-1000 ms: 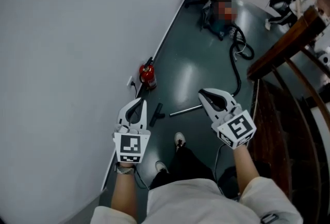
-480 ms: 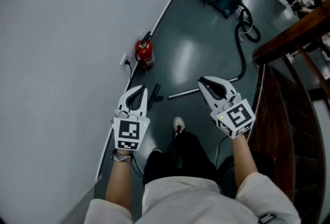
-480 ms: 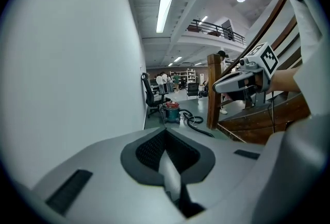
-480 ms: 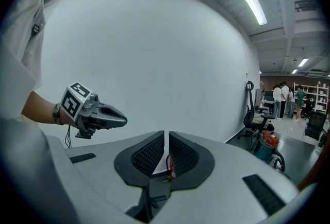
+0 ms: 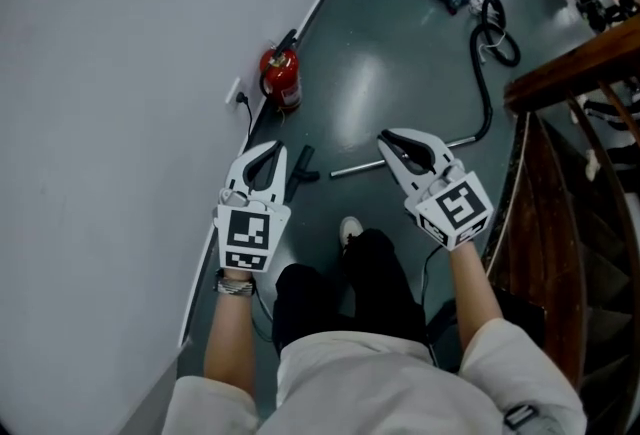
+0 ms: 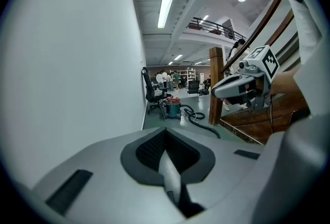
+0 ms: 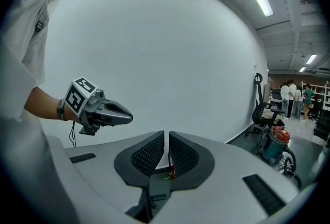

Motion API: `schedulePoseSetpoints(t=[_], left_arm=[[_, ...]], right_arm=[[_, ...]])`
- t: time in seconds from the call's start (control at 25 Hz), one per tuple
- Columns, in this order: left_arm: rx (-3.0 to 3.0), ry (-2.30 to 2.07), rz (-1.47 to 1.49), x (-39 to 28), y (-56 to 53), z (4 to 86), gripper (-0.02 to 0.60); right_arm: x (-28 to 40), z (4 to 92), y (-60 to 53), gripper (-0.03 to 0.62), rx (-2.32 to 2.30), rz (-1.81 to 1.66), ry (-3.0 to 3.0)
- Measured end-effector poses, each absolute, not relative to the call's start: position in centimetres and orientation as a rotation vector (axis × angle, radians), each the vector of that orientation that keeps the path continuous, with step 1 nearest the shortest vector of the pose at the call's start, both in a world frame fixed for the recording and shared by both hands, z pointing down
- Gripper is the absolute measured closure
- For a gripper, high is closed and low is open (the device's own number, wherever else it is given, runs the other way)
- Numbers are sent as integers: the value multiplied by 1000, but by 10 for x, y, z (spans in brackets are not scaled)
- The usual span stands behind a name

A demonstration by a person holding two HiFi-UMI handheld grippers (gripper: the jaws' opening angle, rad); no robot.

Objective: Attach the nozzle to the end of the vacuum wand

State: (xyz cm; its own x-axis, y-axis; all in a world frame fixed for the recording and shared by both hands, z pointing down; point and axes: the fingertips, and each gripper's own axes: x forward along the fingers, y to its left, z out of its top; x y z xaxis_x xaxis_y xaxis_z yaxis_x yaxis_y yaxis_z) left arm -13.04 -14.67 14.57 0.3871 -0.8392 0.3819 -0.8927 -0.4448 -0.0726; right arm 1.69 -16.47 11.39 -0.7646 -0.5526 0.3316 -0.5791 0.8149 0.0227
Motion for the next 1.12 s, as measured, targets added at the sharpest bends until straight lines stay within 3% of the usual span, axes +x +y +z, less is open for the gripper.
schedulePoseSetpoints(t=[1.12], left_arm=[[2494,-1431,592,-114,-174,468,581]], right_arm=[[29,406,-202,563,840,76,-2668]])
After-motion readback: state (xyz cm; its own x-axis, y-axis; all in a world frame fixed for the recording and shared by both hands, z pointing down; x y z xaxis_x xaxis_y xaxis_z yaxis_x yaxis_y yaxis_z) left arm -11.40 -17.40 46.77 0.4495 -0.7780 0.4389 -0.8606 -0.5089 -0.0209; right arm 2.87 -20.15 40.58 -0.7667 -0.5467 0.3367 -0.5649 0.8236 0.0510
